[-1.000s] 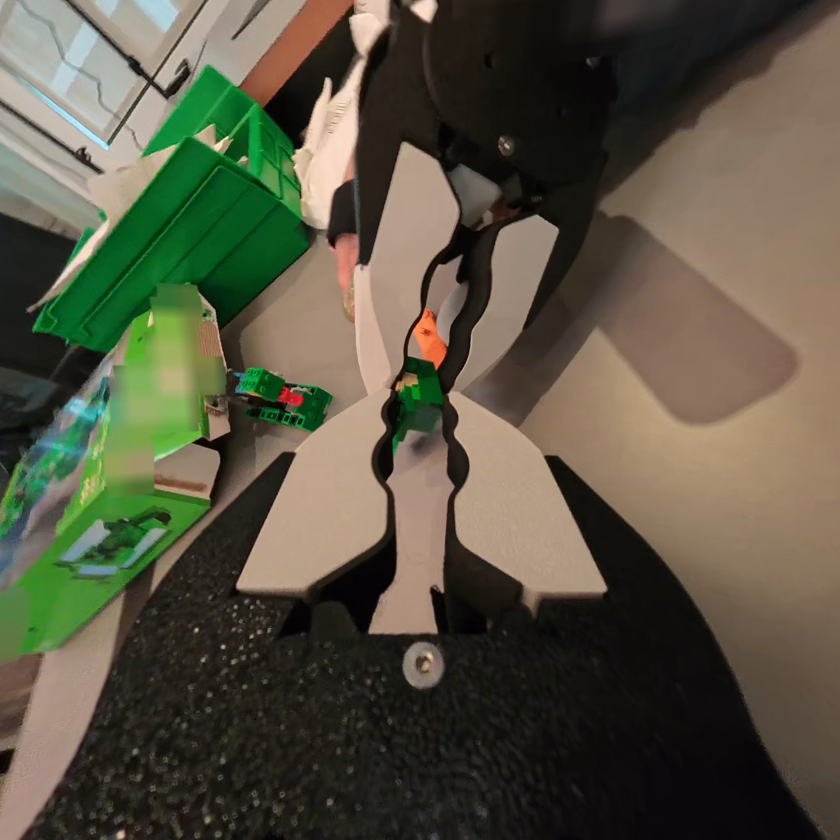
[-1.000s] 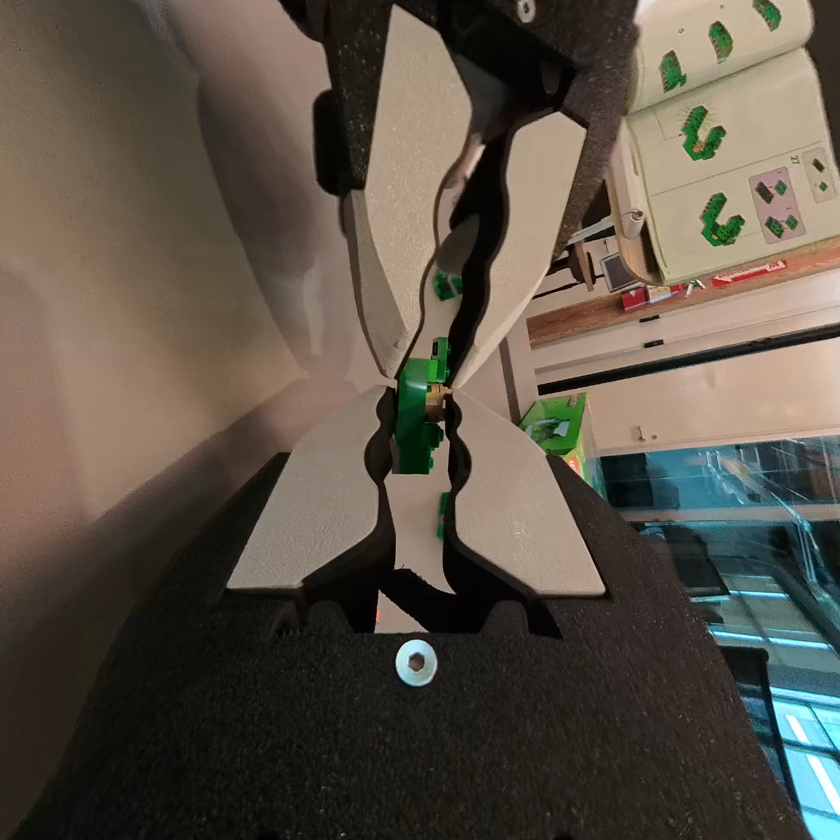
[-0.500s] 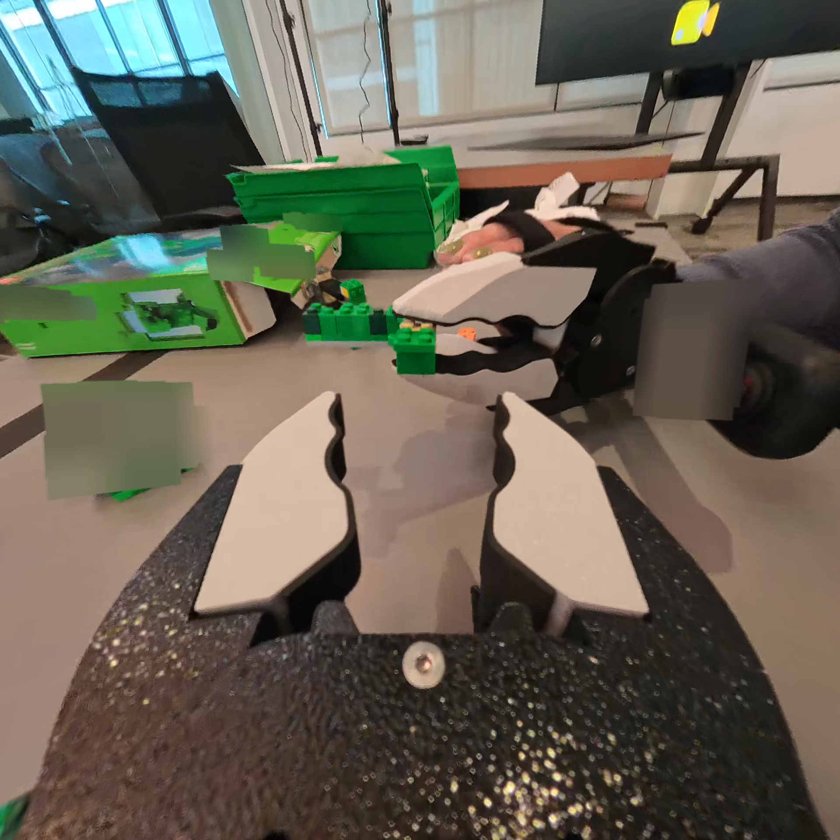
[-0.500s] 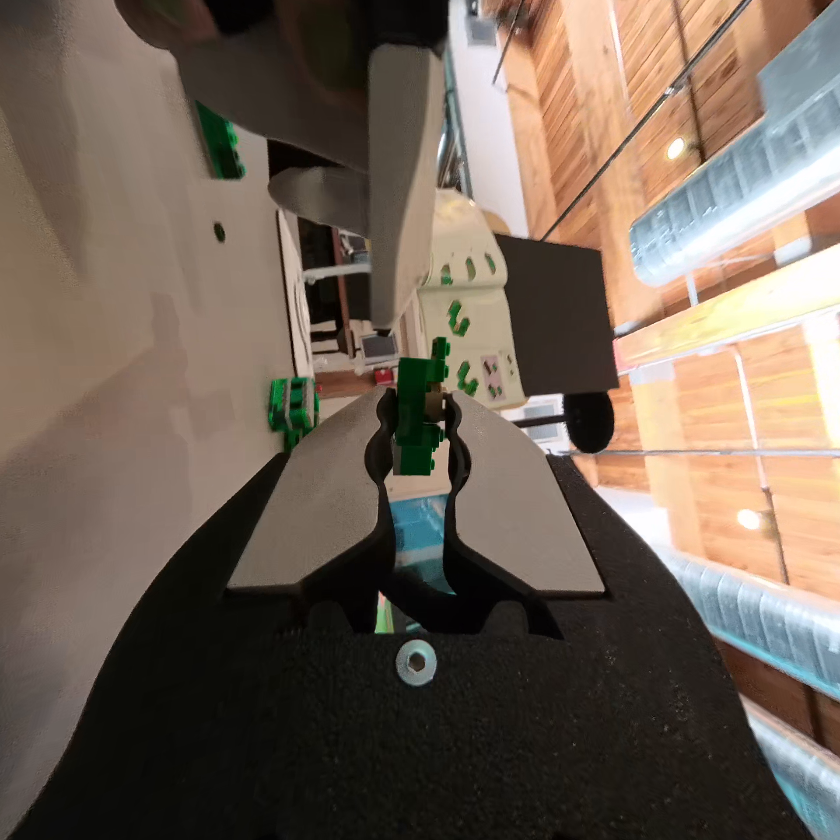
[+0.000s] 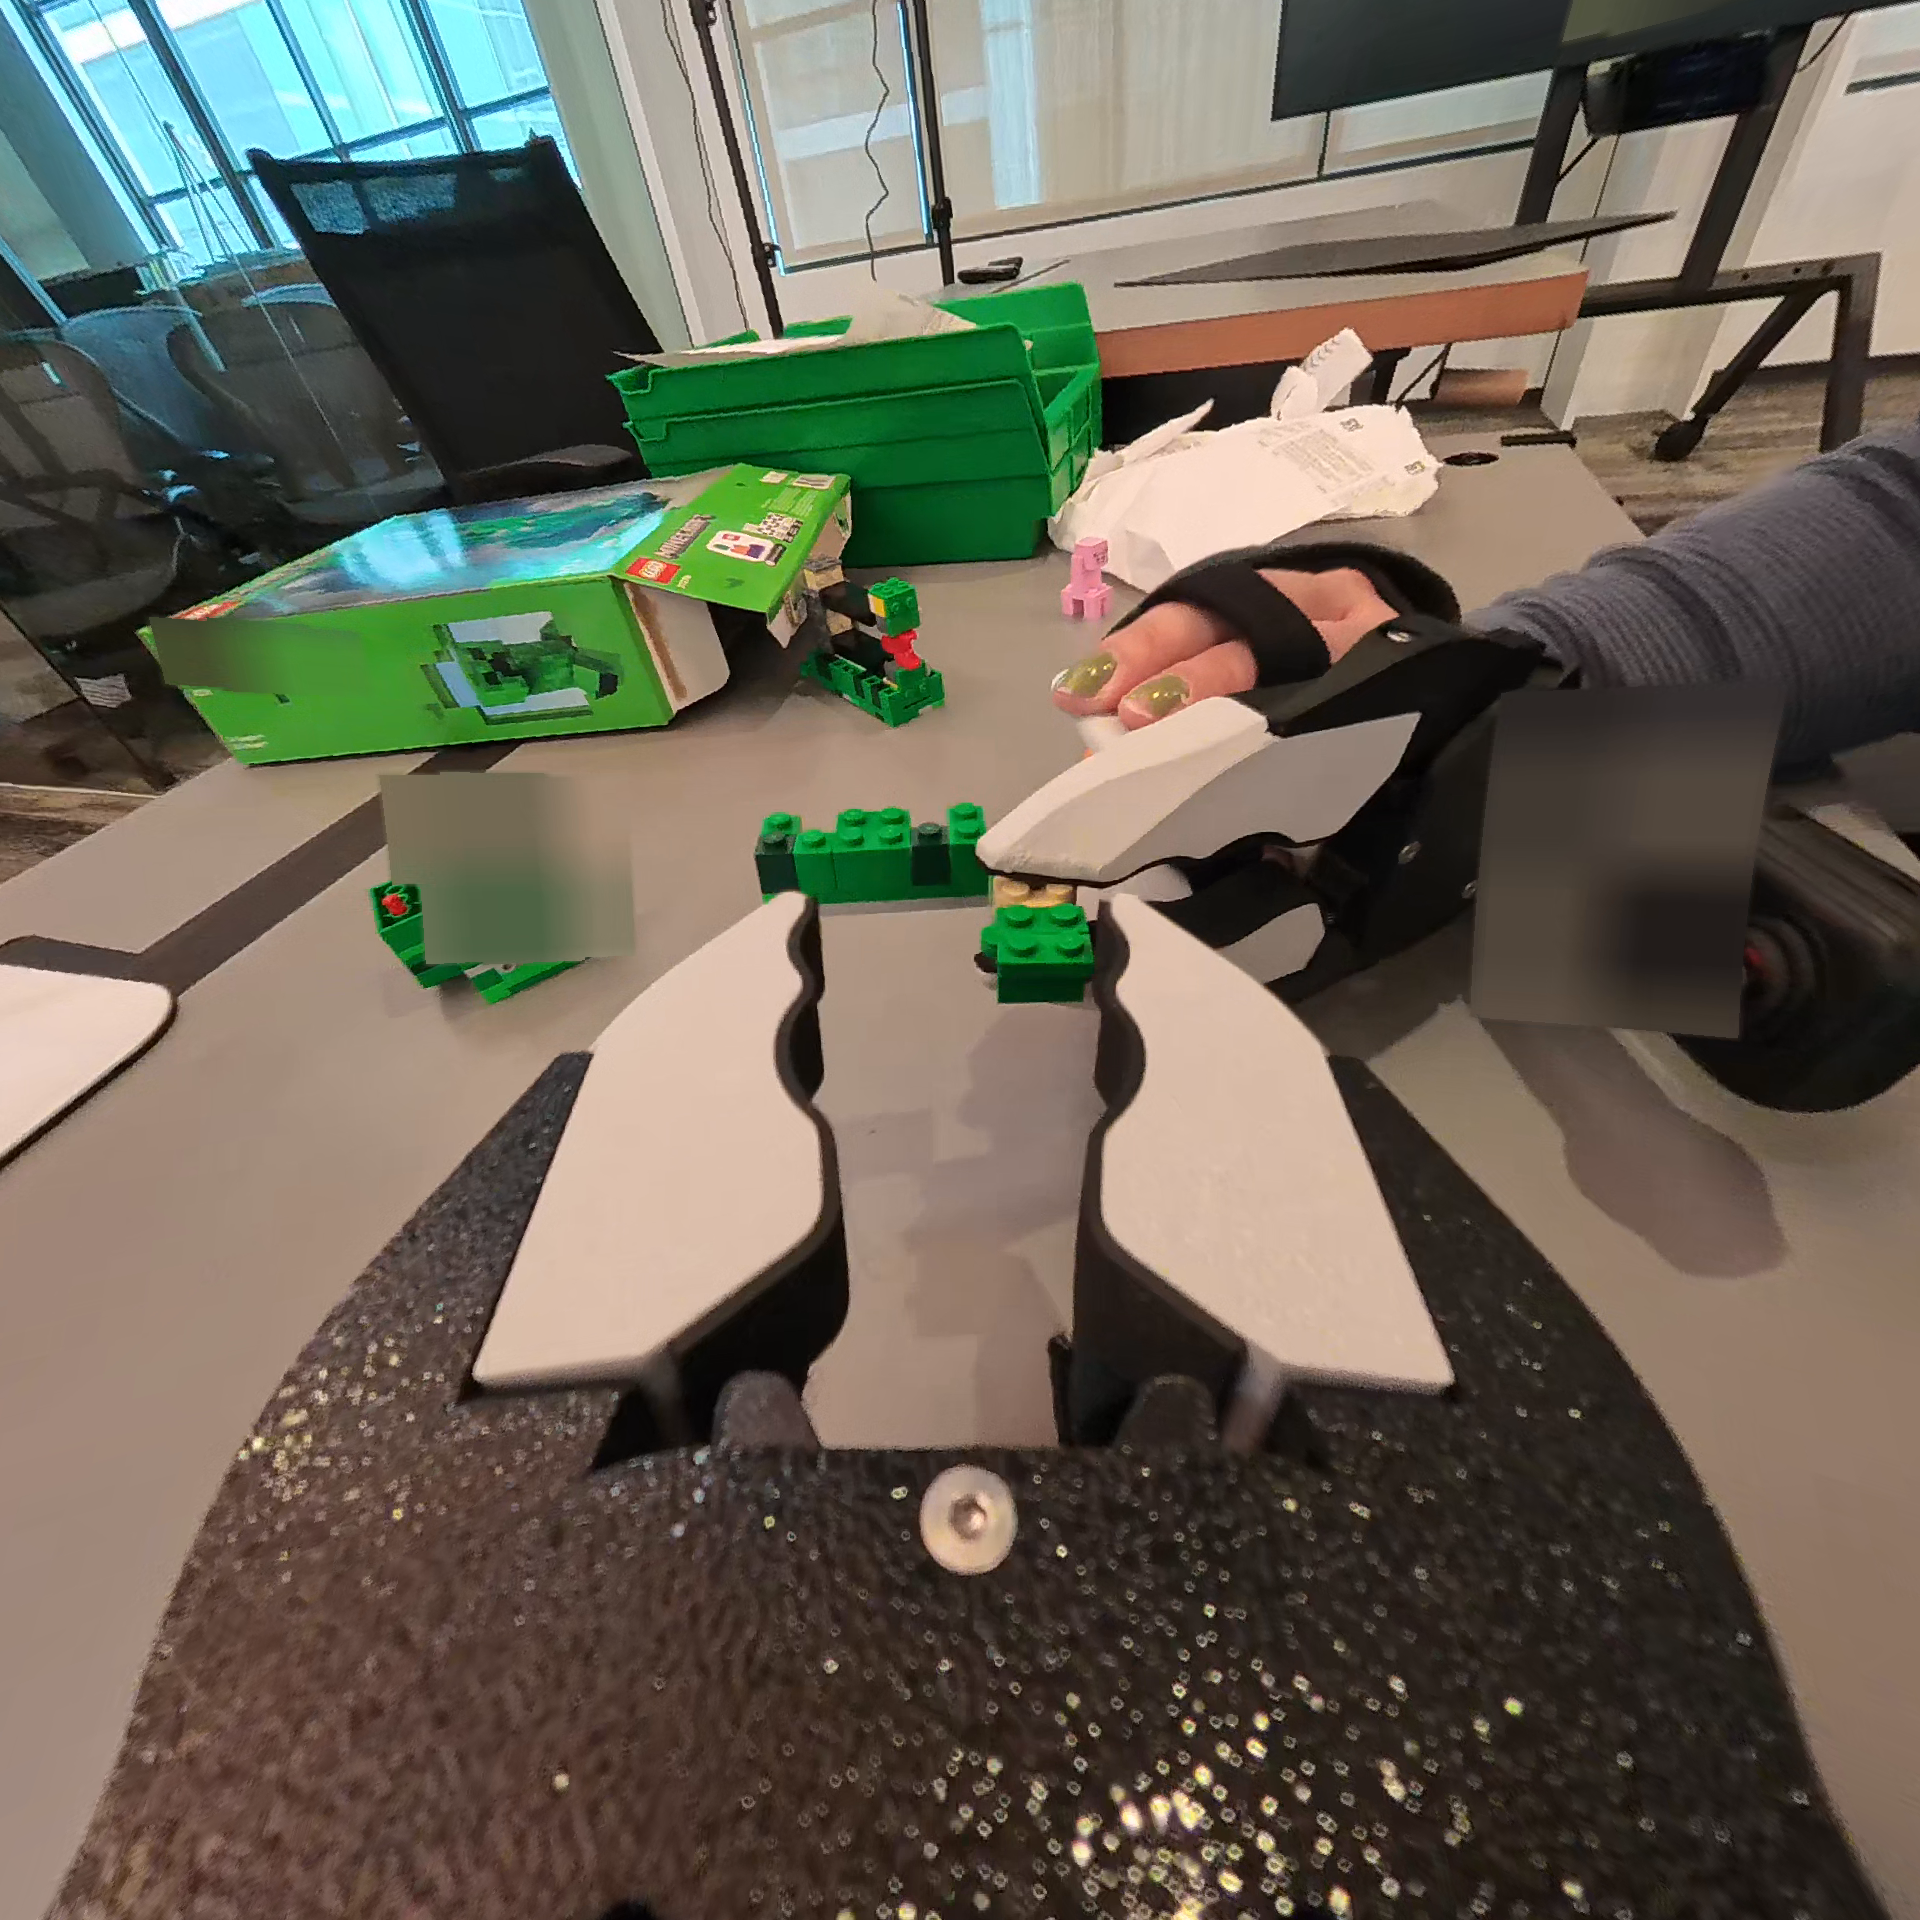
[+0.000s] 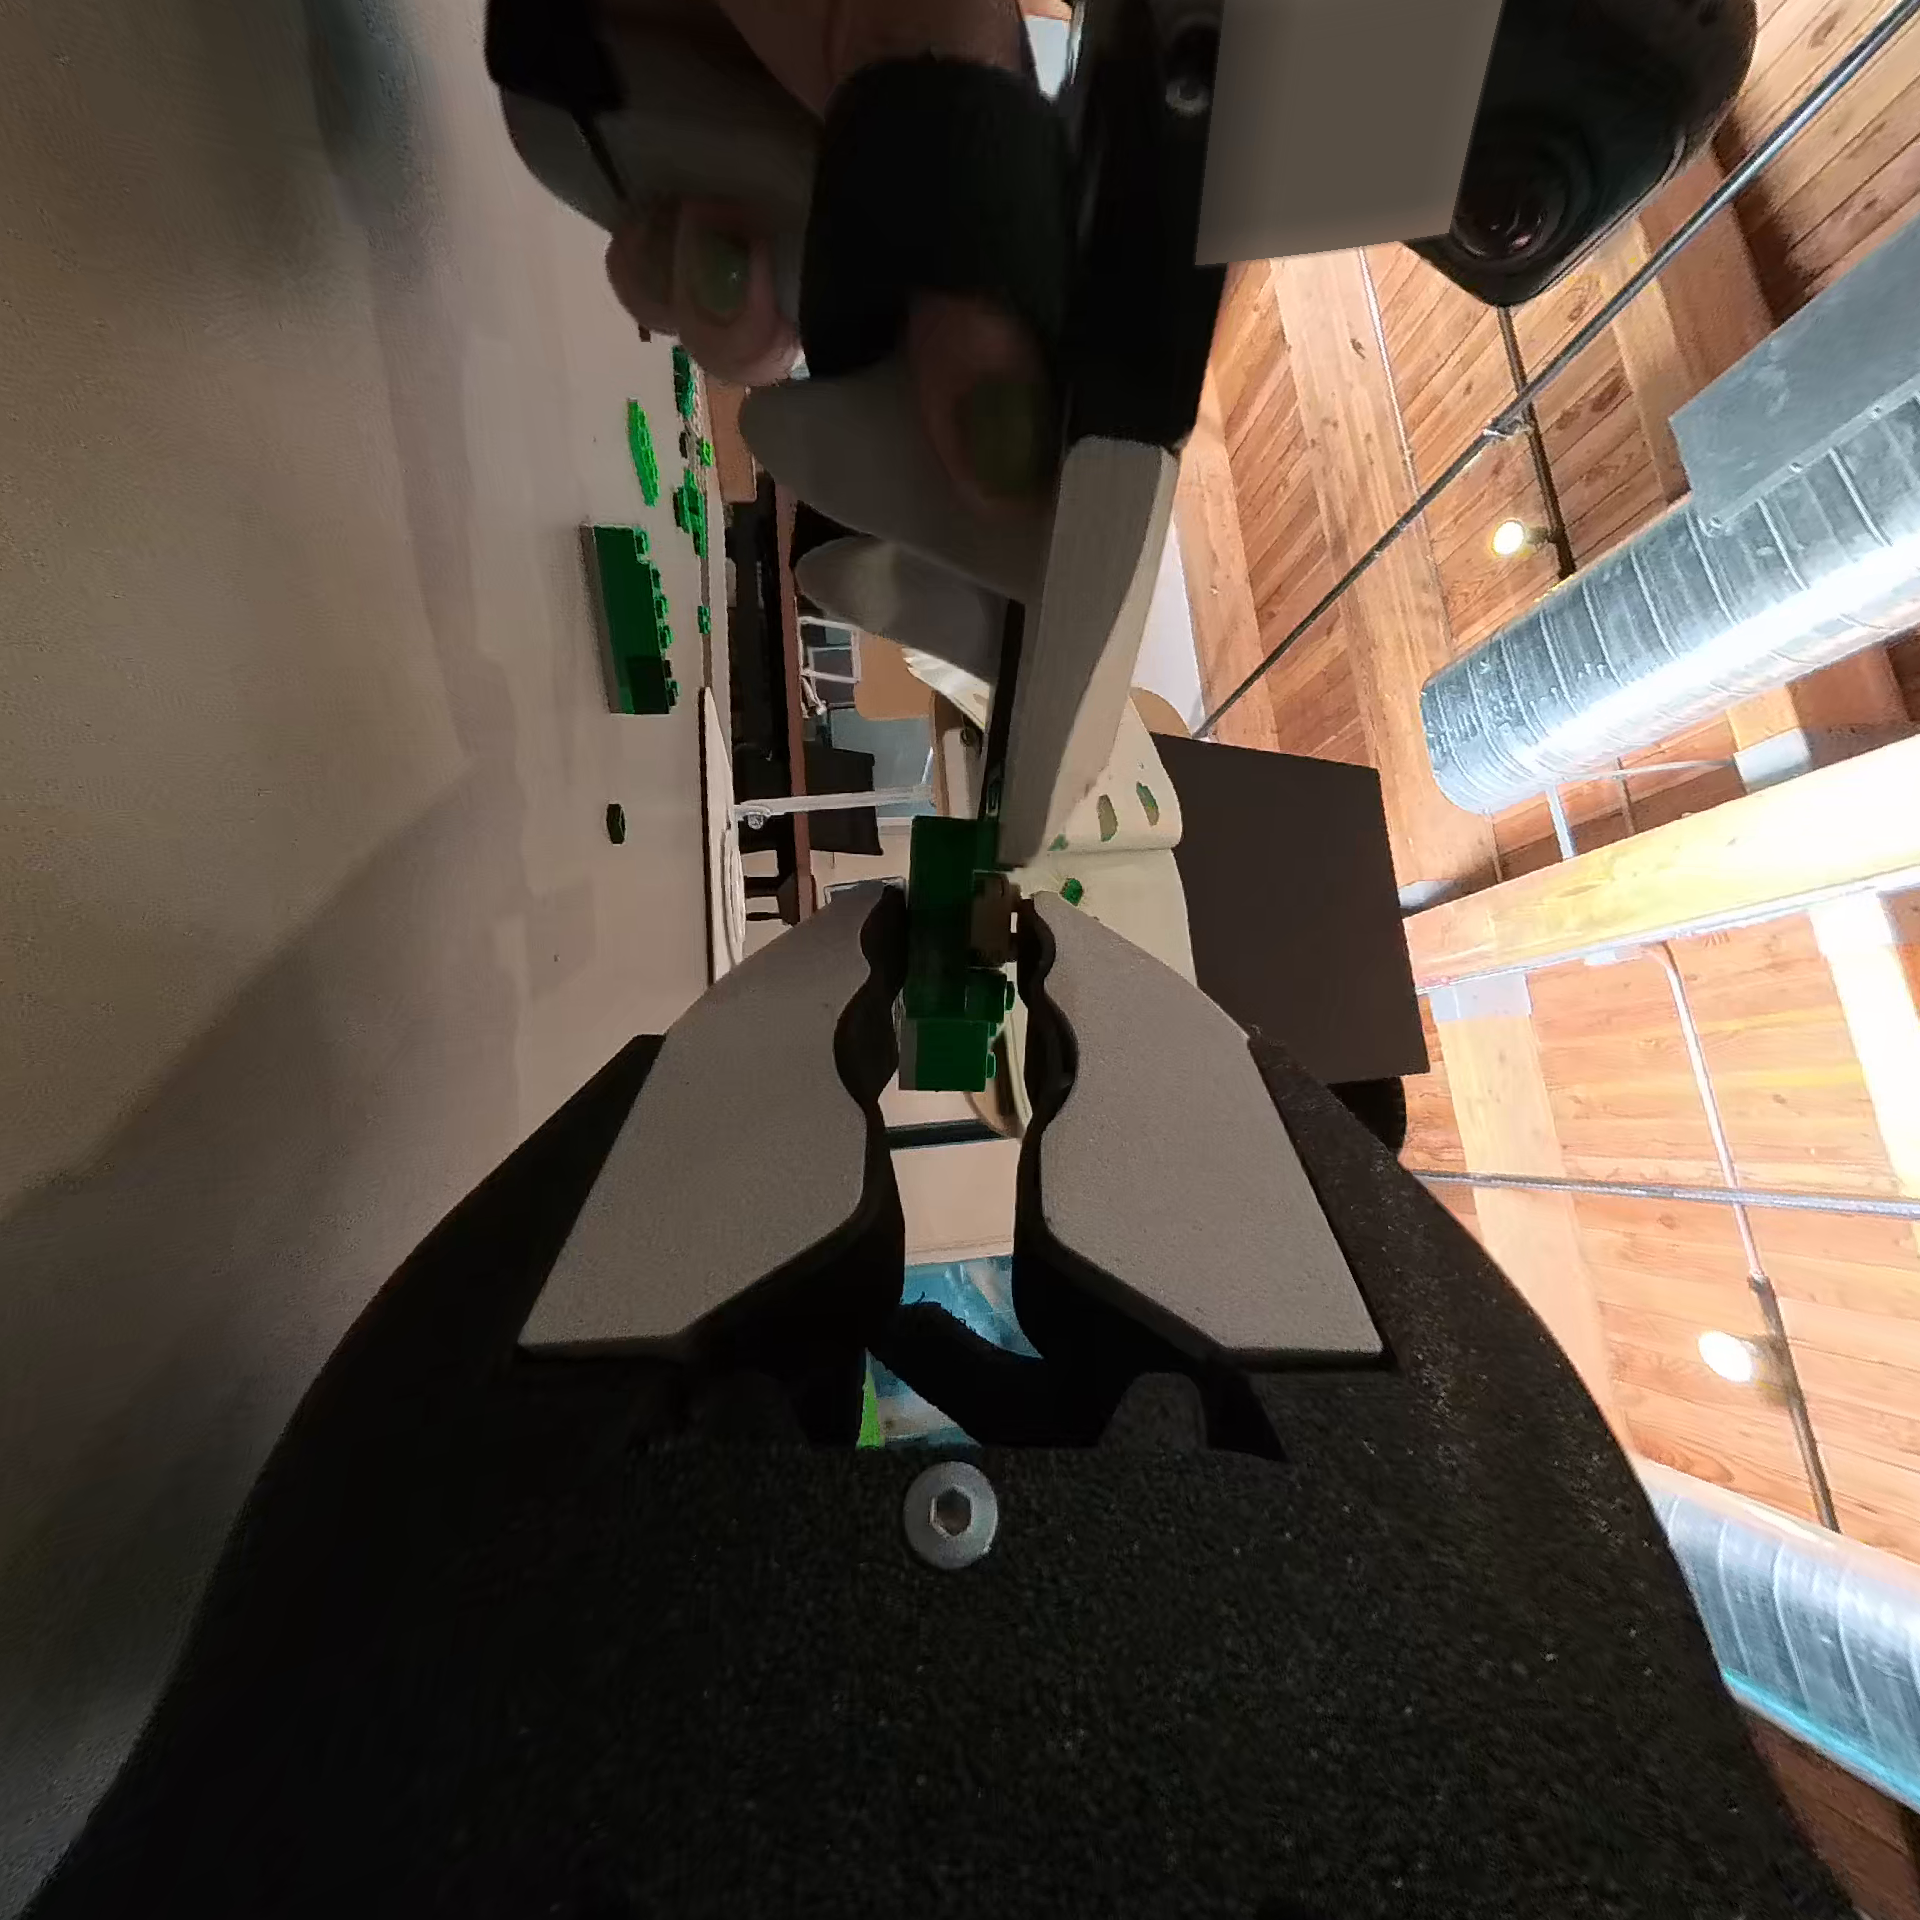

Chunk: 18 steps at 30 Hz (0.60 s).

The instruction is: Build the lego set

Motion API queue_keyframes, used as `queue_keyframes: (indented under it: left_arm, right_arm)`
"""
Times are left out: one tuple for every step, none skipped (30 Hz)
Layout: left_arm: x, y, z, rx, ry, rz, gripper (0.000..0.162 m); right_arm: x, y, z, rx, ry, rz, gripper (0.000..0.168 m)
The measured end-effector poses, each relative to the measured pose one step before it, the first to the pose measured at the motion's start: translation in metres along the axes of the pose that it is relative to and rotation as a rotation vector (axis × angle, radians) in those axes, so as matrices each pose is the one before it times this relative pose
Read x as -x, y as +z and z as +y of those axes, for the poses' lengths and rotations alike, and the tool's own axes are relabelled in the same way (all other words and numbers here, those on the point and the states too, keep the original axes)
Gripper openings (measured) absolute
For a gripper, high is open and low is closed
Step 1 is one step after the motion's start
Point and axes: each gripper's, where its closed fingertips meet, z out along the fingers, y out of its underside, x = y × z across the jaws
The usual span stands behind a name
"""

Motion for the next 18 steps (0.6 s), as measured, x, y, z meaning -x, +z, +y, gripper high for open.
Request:
queue_keyframes:
  left_arm:
    - [0.00156,-0.00173,0.00052,0.0067,0.0091,-0.0031,0.049]
    - [0.00176,-0.00166,0.00043,0.0042,0.0090,-0.0049,0.050]
    - [0.00087,-0.00145,0.00025,0.0026,0.0048,0.0013,0.050]
    - [0.00057,-0.00115,0.00054,0.0024,0.0006,0.0035,0.050]
    - [0.00087,-0.00100,0.00070,0.0020,-0.0020,0.0012,0.050]
    - [0.00160,-0.00097,0.00072,0.0024,-0.0014,-0.0048,0.050]
    - [0.00140,-0.00083,0.00104,0.0066,0.0031,-0.0035,0.050]
    - [0.00103,-0.00088,0.00087,0.0066,0.0051,-0.0026,0.050]
    - [0.00158,-0.00089,0.00027,0.0024,0.0037,-0.0085,0.051]
    - [0.00110,-0.00070,0.00008,-0.0007,0.0014,-0.0068,0.051]
    - [0.00008,-0.00033,-0.00001,-0.0009,-0.0007,0.0004,0.051]
    - [0.00015,-0.00009,0.00035,0.0018,0.0004,0.0000,0.050]
    - [0.00112,-0.00041,0.00016,0.0015,0.0022,-0.0071,0.050]
    - [0.00144,-0.00057,0.00007,0.0010,0.0008,-0.0084,0.049]
    - [0.00224,-0.00070,0.00024,0.0024,-0.0036,-0.0131,0.048]
    - [0.00410,-0.00075,0.00052,0.0019,-0.0071,-0.0246,0.045]
    - [0.00387,-0.00060,0.00071,0.0028,-0.0067,-0.0217,0.044]
    - [-0.00001,-0.00012,0.00053,0.0027,-0.0053,0.0058,0.043]
  right_arm:
    - [0.00026,0.00034,0.00030,0.0002,0.0057,-0.0021,0.020]
    - [0.00029,-0.00013,0.00004,-0.0021,0.0050,-0.0021,0.020]
    - [0.00027,-0.00038,-0.00011,-0.0030,0.0052,-0.0023,0.020]
    - [0.00027,-0.00036,-0.00024,-0.0024,0.0055,-0.0029,0.019]
    - [0.00027,-0.00020,-0.00026,-0.0021,0.0039,-0.0028,0.019]
    - [0.00037,-0.00024,-0.00027,-0.0021,0.0021,-0.0030,0.019]
    - [0.00077,-0.00020,-0.00056,-0.0035,0.0022,-0.0046,0.019]
    - [0.00051,-0.00040,-0.00090,-0.0051,0.0016,-0.0041,0.019]
    - [0.00041,-0.00040,-0.00063,-0.0036,0.0010,-0.0027,0.019]
    - [0.00013,-0.00034,-0.00050,-0.0025,0.0023,-0.0020,0.019]
    - [0.00002,-0.00035,-0.00030,-0.0027,0.0038,-0.0019,0.019]
    - [0.00019,-0.00026,-0.00004,-0.0011,0.0035,-0.0022,0.019]
    - [0.00028,-0.00017,0.00016,0.0002,0.0023,-0.0018,0.019]
    - [0.00004,-0.00016,0.00018,0.0003,0.0019,-0.0010,0.019]
    - [0.00001,-0.00021,0.00030,0.0012,0.0029,-0.0009,0.019]
    - [0.00002,-0.00027,0.00026,-0.0002,0.0037,-0.0015,0.019]
    - [0.00025,-0.00025,-0.00055,-0.0045,0.0032,-0.0024,0.019]
    - [0.00038,-0.00025,-0.00075,-0.0034,0.0004,-0.0025,0.019]
